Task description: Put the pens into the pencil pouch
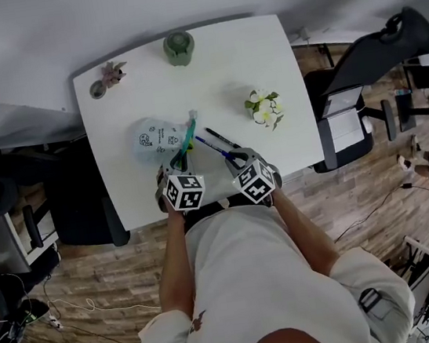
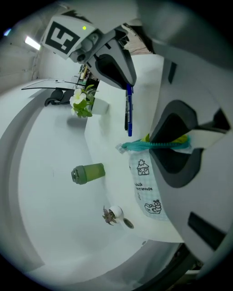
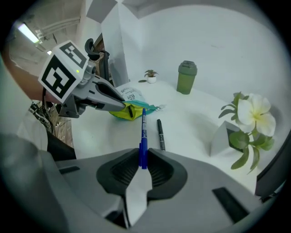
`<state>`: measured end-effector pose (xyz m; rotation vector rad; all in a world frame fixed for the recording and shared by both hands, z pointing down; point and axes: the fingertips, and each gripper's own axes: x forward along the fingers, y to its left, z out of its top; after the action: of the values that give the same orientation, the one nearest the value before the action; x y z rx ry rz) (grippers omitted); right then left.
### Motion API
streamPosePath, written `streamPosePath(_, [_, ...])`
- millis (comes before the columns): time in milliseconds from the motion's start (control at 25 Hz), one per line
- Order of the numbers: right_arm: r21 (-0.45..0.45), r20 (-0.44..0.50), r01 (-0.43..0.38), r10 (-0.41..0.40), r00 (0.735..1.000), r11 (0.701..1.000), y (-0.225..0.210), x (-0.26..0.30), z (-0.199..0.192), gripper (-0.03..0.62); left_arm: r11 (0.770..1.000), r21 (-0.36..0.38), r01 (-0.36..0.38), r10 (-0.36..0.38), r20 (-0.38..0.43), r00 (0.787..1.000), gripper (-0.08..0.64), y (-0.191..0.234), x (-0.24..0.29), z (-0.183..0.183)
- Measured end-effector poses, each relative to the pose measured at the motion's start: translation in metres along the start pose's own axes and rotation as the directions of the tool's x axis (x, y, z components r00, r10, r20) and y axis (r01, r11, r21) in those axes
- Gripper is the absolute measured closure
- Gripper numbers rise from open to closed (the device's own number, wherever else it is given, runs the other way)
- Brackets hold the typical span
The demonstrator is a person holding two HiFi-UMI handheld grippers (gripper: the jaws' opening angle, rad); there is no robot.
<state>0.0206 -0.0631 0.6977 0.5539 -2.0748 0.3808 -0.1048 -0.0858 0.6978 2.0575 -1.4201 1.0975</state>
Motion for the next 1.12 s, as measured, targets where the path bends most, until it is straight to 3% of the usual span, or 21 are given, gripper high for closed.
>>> streamPosePath(40, [-0.006,0.002,-0.004,0.004,1.0,1.0,0.001,-0.003,0.001,0.534,1.0,-0.013,0.003,-0.002,0.007,1.0,0.54,0.0,-0.001,0.001])
streamPosePath(320, [-0.074,-0.005,-0.057,0.057,0.998,0.996,0.016,-0.012,0.013,0.534,0.995,-0.089,0.034,-0.029,0.061,0.998,0.549,0.007,-0.015,0.011])
streamPosePath(720, [-0.183,-0.004,-0.136,0.138,0.99,0.974,0.035,0.005,0.053,0.534,0.991,-0.117,0.065,-0.052,0.111,0.992,0.549,0.012,-0.035,0.025])
streamPosePath(1120, [-0.193,0.06,-0.204,0.219,0.974,0.96,0.046,0.036,0.102,0.534,0.981,-0.158,0.115,-0.09,0.159,0.983,0.551,0.015,-0.045,0.028])
